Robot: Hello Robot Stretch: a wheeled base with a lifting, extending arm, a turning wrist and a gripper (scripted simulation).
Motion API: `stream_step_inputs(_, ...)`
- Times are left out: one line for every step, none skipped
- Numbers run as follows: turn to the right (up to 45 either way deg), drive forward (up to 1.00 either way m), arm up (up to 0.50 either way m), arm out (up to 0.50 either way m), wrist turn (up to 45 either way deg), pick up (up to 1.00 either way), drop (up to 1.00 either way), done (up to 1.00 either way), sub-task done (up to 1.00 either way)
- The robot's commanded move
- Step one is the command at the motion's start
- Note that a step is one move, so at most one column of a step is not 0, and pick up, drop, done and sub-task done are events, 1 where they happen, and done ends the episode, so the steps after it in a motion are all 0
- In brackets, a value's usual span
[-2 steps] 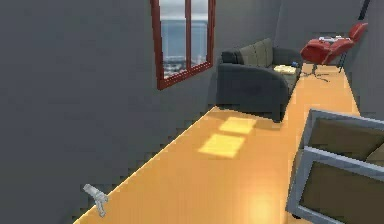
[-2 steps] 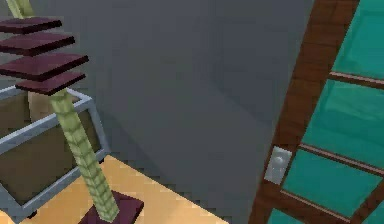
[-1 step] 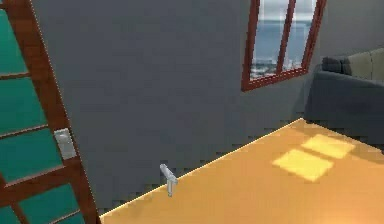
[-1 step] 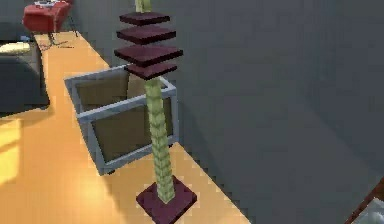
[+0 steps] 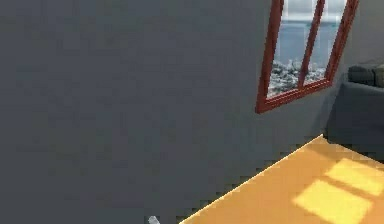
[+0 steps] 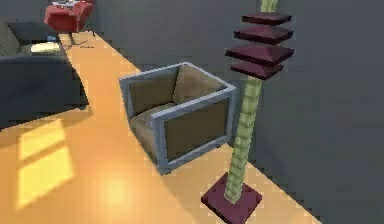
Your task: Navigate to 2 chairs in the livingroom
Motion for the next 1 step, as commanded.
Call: stream_step_inputs(42.0,0.00,0.00,0.00,0.0,0.00,0.00,0.00,0.00)
